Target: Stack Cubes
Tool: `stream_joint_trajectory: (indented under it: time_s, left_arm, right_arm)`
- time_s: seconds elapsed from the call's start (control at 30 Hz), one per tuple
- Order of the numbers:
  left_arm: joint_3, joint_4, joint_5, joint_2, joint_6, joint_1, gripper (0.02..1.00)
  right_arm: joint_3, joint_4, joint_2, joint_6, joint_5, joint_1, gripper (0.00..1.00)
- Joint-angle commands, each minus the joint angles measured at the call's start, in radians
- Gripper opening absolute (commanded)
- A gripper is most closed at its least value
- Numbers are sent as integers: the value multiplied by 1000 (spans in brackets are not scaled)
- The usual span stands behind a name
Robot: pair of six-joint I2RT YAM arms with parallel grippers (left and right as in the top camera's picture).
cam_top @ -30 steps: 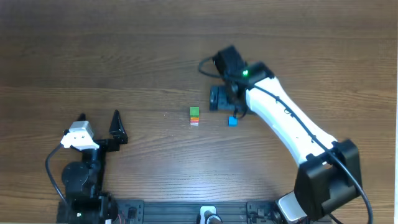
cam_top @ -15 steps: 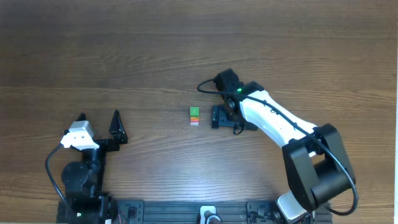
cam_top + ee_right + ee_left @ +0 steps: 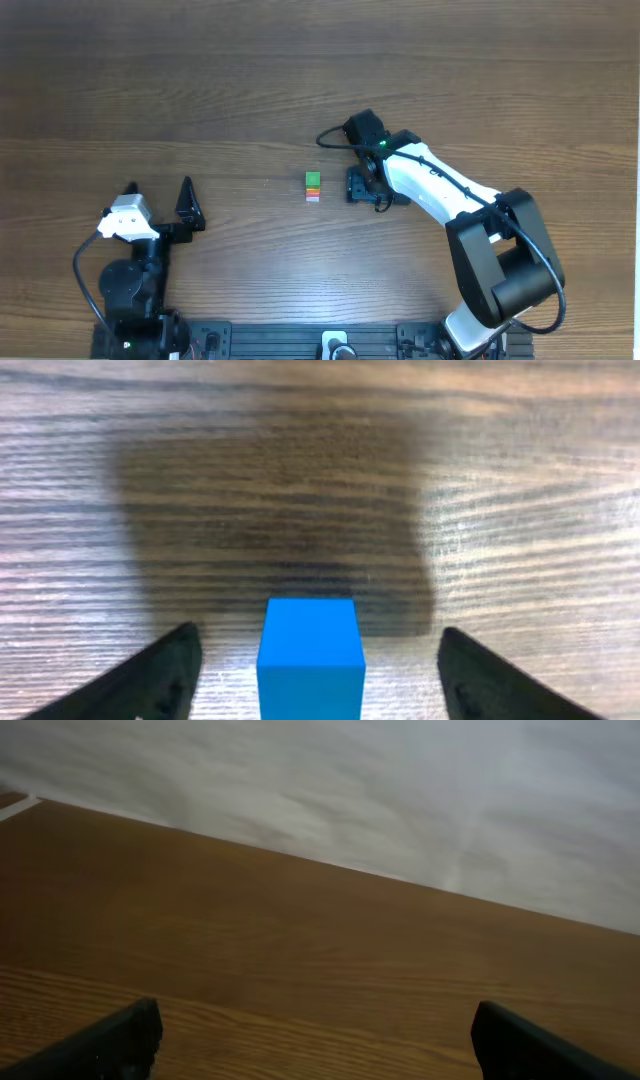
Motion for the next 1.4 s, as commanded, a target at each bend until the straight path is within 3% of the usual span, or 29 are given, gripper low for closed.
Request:
stream_joint_trajectory:
  time_s: [0.03,0.77,1.0,1.4]
  left_arm:
    - [-5,-3,13,-5,14,5,1000]
    - [-5,-3,13,-5,14,5,1000]
    - [-5,-3,13,-5,14,5,1000]
    - [-5,-3,13,-5,14,5,1000]
  right_arm:
    - [-5,7,12,-13,20,-10,654]
    - [-5,18,17,-12,13,-10,270]
    - [3,13,14,-12,8,-10,200]
    - [356,-307,-47,-5,20,48,132]
